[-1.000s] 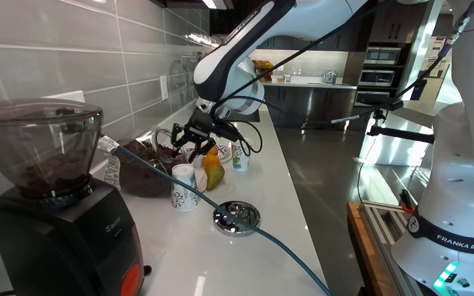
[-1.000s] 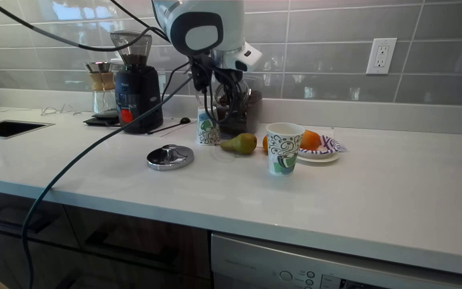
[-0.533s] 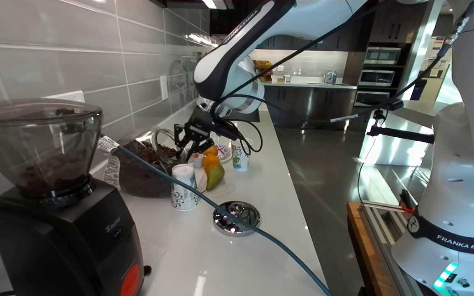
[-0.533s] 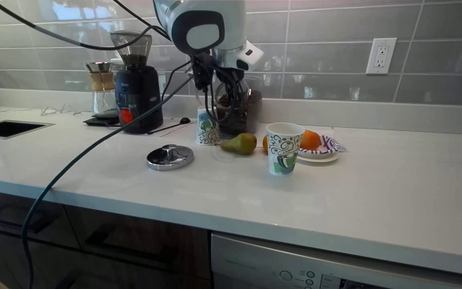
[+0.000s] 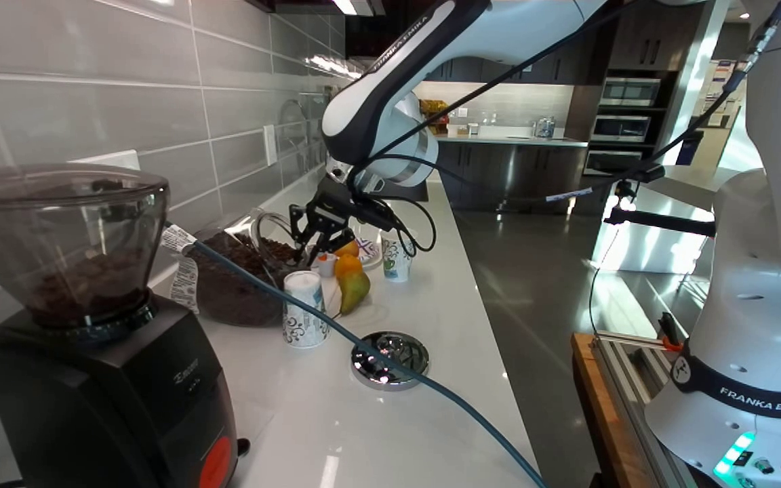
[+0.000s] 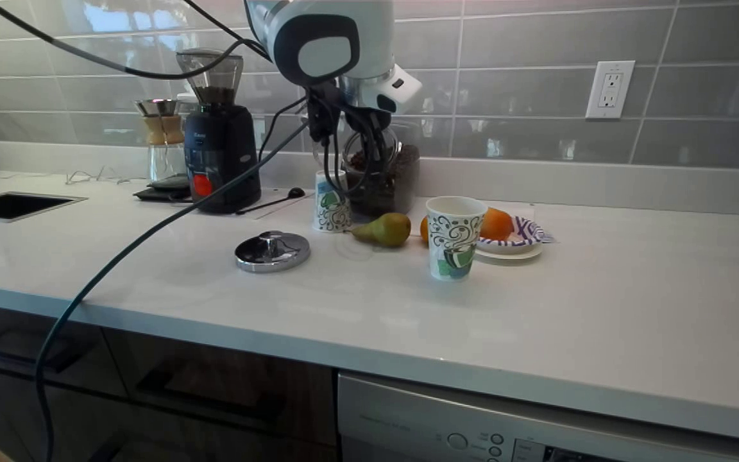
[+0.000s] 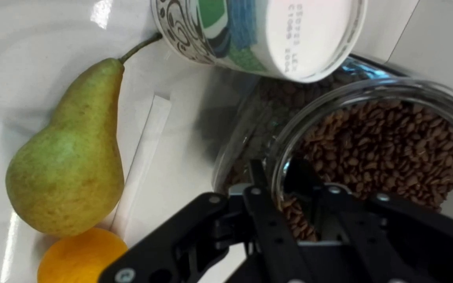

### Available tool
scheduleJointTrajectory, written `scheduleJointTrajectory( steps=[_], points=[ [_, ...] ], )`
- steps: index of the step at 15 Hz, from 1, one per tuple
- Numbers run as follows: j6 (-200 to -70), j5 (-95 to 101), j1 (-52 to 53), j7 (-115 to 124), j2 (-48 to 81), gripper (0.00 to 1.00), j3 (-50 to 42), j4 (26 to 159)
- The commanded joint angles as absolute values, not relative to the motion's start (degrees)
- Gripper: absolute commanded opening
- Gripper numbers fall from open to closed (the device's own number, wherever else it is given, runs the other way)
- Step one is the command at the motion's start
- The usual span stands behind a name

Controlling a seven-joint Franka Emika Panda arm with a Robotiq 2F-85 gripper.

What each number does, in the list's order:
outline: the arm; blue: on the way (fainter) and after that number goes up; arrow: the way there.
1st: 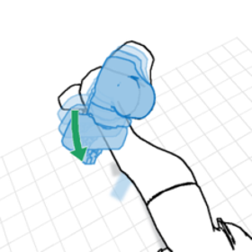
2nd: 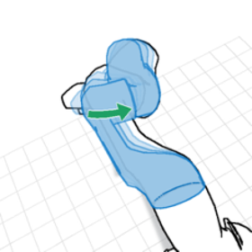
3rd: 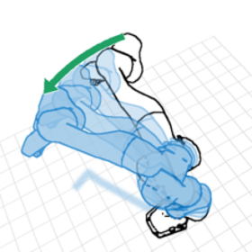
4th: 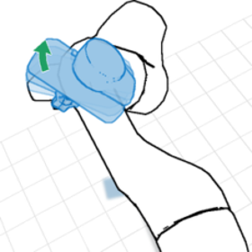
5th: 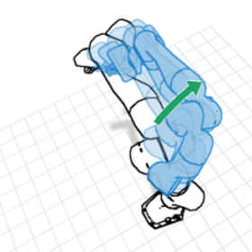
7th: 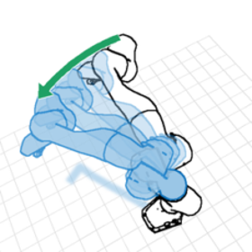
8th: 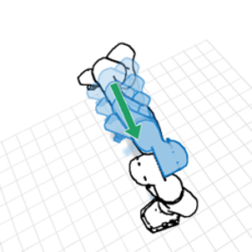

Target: Use the silver spoon to place some coffee beans from the container into the coffee cup.

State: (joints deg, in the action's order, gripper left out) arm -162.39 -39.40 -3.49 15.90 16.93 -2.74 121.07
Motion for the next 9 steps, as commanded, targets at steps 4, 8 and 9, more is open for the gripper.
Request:
scheduleJointTrajectory(
  steps=[4,8,9],
  points=[
    [-162.28,-37.29,-3.47,18.25,14.09,0.50,-3.51,125.77],
    [-162.21,-36.49,-3.28,18.82,12.40,0.55,-4.12,127.44],
    [-162.23,-36.03,-3.20,19.07,11.99,0.53,-4.32,127.74]
  ],
)
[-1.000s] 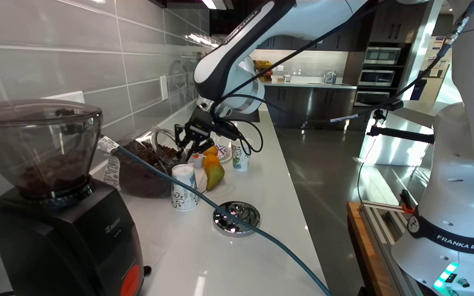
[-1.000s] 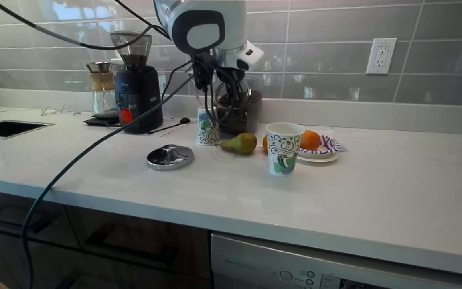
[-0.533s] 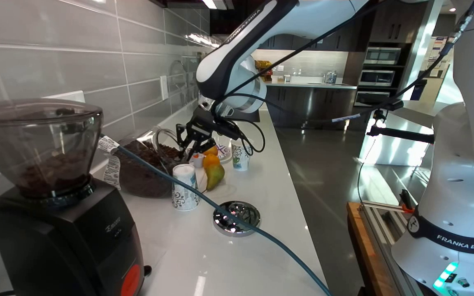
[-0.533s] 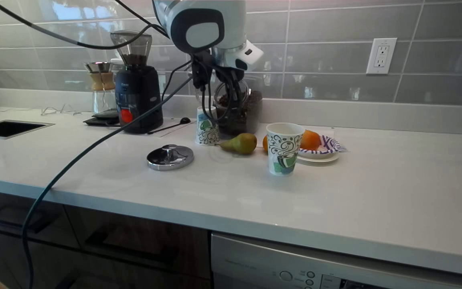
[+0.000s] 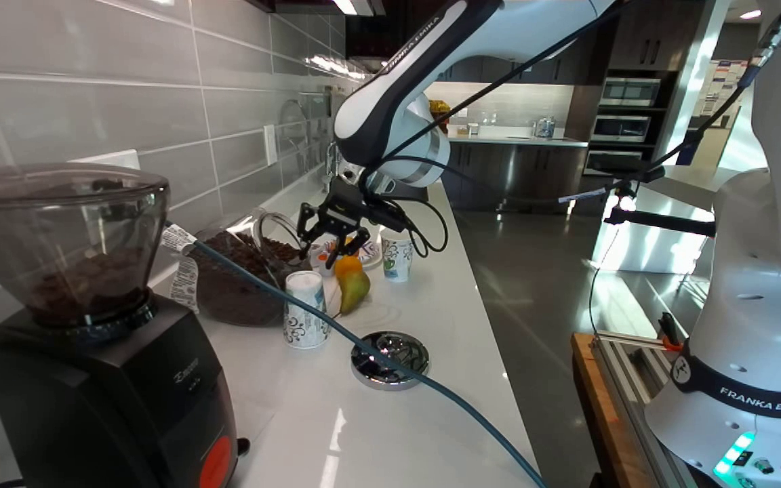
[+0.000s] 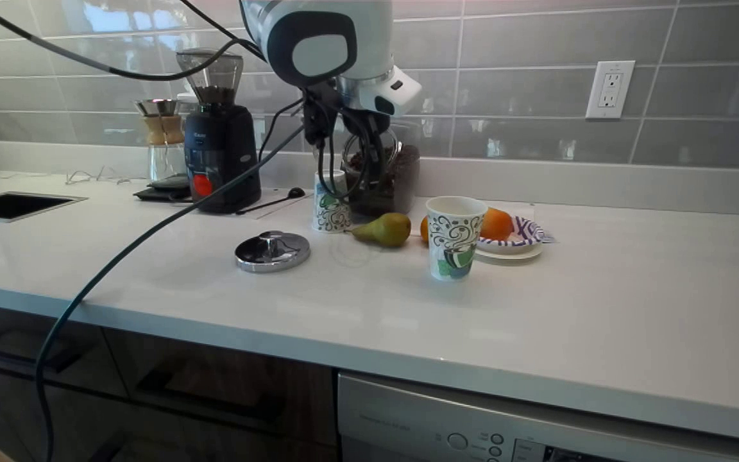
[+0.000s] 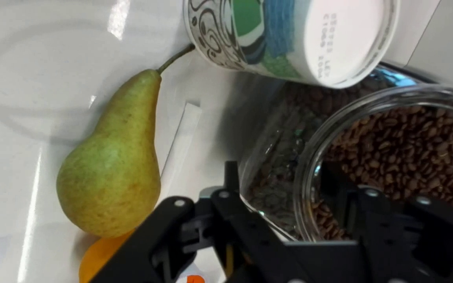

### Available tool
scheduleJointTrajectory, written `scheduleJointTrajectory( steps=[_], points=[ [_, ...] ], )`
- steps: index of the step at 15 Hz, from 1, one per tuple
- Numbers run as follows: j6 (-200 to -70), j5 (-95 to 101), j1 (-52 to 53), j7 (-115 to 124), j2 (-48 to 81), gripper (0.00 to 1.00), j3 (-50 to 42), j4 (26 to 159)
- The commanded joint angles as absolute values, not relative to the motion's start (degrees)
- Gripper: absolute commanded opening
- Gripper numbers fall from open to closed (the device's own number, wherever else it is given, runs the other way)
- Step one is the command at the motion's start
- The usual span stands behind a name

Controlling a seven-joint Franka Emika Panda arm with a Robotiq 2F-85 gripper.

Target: Use the silver spoon to place some coffee beans from the container into the coffee cup.

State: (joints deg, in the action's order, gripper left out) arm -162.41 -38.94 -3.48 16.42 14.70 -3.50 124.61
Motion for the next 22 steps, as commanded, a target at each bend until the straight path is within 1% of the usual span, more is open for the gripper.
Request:
scheduleJointTrajectory(
  steps=[1,3,5,9,10,12,15,16,18,20,22],
  points=[
    [-162.26,-35.47,-3.15,19.31,11.59,0.50,-4.50,127.95],
    [-162.78,-35.80,-3.63,18.05,10.86,0.48,-3.85,127.87],
    [-163.28,-37.41,-3.35,16.66,10.73,0.49,-3.83,127.32],
    [-163.62,-39.81,-3.76,14.59,10.91,0.42,-2.65,126.03],
    [-163.92,-40.65,-3.90,13.64,11.25,0.44,-2.19,125.61],
    [-164.38,-41.81,-3.99,12.64,11.59,0.43,-1.55,125.24],
    [-165.32,-43.25,-4.09,11.29,12.06,0.35,-0.86,124.93],
    [-165.62,-43.37,-4.12,11.02,12.23,0.34,-0.76,124.84],
    [-165.80,-43.21,-4.12,10.84,12.52,0.34,-0.74,124.76],
    [-165.51,-42.77,-4.09,11.08,12.82,0.39,-0.92,124.71],
    [-165.38,-42.14,-3.98,11.52,13.08,0.41,-1.16,124.71]
  ],
)
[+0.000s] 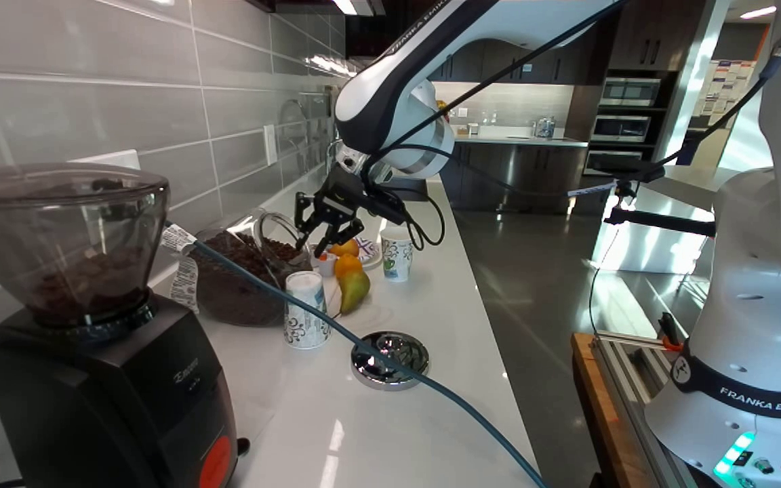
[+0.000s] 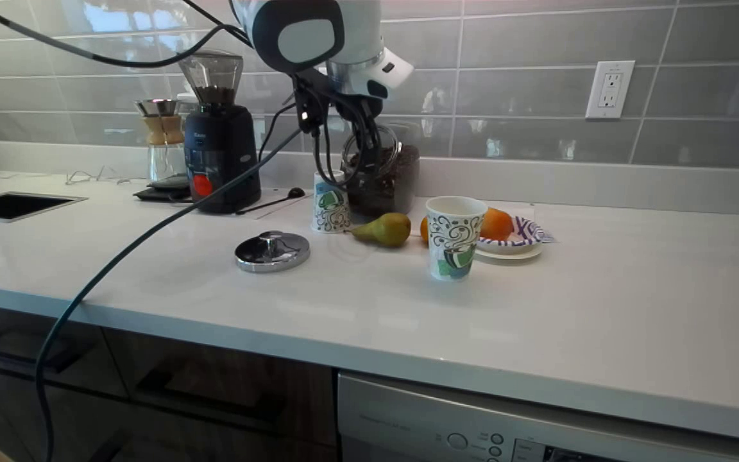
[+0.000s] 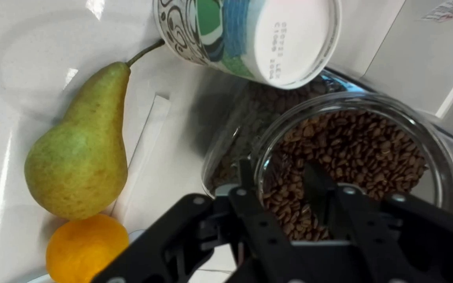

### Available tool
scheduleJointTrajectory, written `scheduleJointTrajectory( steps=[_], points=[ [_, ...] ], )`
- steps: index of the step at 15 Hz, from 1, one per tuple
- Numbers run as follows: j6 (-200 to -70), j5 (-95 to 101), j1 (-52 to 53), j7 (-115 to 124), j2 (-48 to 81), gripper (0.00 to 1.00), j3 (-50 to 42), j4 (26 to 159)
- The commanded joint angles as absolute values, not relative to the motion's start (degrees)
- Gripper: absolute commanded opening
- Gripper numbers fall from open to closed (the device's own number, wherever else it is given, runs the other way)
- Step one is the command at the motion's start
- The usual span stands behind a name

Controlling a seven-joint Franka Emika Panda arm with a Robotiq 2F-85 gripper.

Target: Use the silver spoon to place some coffee beans from the container into the coffee cup.

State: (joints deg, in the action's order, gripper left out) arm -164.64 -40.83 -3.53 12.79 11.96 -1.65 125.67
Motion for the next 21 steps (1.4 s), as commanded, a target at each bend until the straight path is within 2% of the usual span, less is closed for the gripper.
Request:
scheduleJointTrajectory(
  steps=[1,4,5,9,14,21],
  points=[
    [-165.69,-42.08,-3.98,11.44,13.35,0.38,-1.18,124.57],
    [-166.60,-42.30,-4.13,11.18,14.20,0.34,-1.08,123.77],
    [-166.86,-42.10,-4.10,11.27,14.56,0.29,-1.11,123.41],
    [-167.41,-41.92,-4.06,11.19,15.43,0.27,-0.98,122.20],
    [-167.27,-42.63,-4.22,9.93,15.76,0.33,-0.25,121.31],
    [-167.41,-42.77,-4.37,9.47,17.65,0.31,0.75,119.27]
  ],
)
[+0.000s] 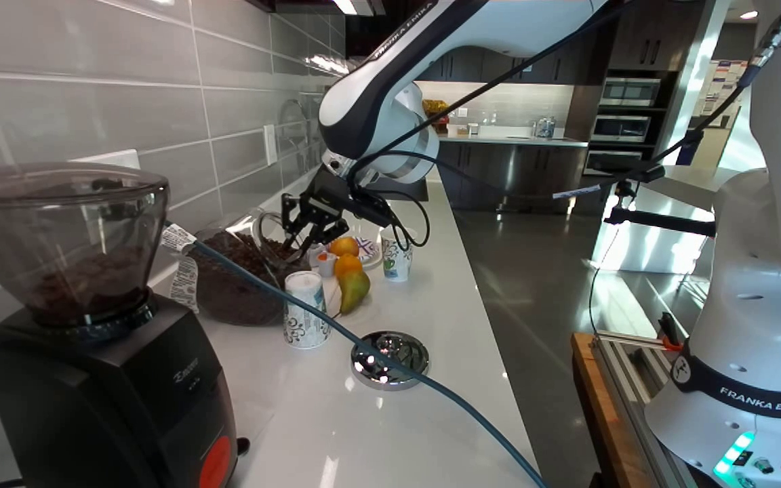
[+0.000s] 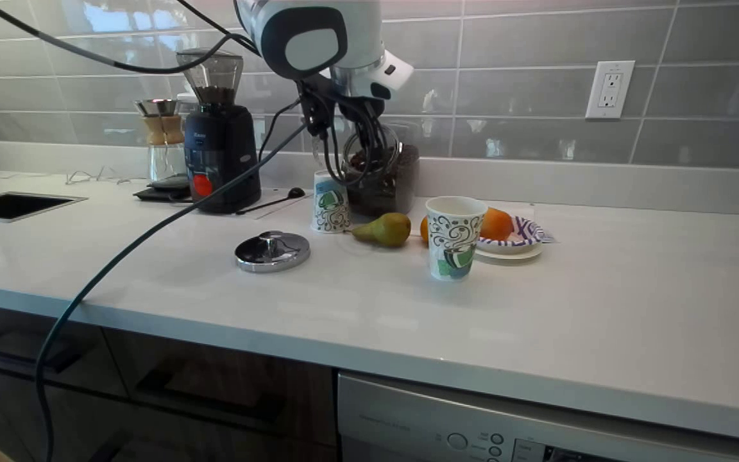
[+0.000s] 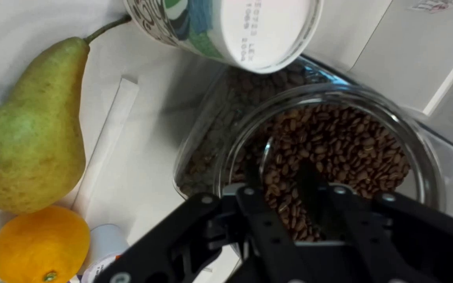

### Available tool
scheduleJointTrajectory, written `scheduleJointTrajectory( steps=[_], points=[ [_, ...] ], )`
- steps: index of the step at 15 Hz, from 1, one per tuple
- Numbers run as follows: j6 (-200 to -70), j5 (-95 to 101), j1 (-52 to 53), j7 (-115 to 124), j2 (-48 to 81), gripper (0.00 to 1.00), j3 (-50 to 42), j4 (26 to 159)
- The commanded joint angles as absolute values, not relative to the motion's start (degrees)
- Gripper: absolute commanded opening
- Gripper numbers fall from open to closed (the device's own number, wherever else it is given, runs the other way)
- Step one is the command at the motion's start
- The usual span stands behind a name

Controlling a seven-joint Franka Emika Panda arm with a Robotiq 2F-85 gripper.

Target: Use the silver spoon to place some coffee beans from the container into the coffee cup.

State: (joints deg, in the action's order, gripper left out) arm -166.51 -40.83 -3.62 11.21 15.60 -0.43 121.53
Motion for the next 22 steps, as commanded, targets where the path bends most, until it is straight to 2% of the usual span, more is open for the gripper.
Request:
scheduleJointTrajectory(
  steps=[1,6,7,9,16,22],
  points=[
    [-167.42,-42.88,-4.46,9.39,17.96,0.31,0.90,119.00],
    [-166.13,-42.74,-4.75,9.59,18.97,0.27,1.14,118.48],
    [-165.73,-42.81,-4.88,9.61,18.99,0.14,1.21,118.44],
    [-164.91,-42.85,-5.07,9.55,18.94,0.00,1.35,118.38],
    [-163.71,-44.70,-6.58,8.46,17.46,0.01,2.34,118.46],
    [-163.07,-58.79,-12.81,-3.81,16.66,0.01,7.99,118.16]
  ],
)
